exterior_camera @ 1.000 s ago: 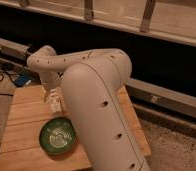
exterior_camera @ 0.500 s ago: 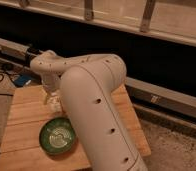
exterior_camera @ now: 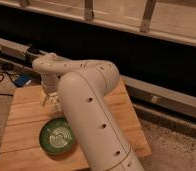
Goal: Place the bottle in the ceramic bowl
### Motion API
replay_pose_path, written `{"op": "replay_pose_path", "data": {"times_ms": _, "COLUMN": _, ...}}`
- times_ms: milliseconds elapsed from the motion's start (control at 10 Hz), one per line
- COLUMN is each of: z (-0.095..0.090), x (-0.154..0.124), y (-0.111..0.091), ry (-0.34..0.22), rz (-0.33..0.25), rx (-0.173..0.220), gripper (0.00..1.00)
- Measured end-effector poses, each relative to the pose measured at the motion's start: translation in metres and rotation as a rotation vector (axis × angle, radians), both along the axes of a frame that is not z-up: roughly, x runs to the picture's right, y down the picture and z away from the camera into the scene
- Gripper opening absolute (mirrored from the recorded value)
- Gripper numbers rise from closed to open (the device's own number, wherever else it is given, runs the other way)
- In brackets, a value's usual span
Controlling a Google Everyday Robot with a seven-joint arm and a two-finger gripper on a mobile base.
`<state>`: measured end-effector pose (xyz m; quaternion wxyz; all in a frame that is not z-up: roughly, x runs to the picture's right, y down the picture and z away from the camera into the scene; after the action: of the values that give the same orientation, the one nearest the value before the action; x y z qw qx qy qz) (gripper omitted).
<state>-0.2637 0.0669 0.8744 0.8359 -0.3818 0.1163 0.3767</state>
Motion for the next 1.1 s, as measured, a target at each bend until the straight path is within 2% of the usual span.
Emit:
{"op": "replay_pose_path", "data": {"times_ms": 500, "z": 0.01, "x": -0.017, "y": 0.033, "ry": -0.027, "rz": -0.07, "rx": -0.068, "gripper": 0.8}}
{"op": "replay_pose_path", "data": {"times_ms": 1100, "z": 0.012, "x": -0.018, "y": 0.035, "ry": -0.028, "rz": -0.083, "rx": -0.073, "gripper": 0.8}}
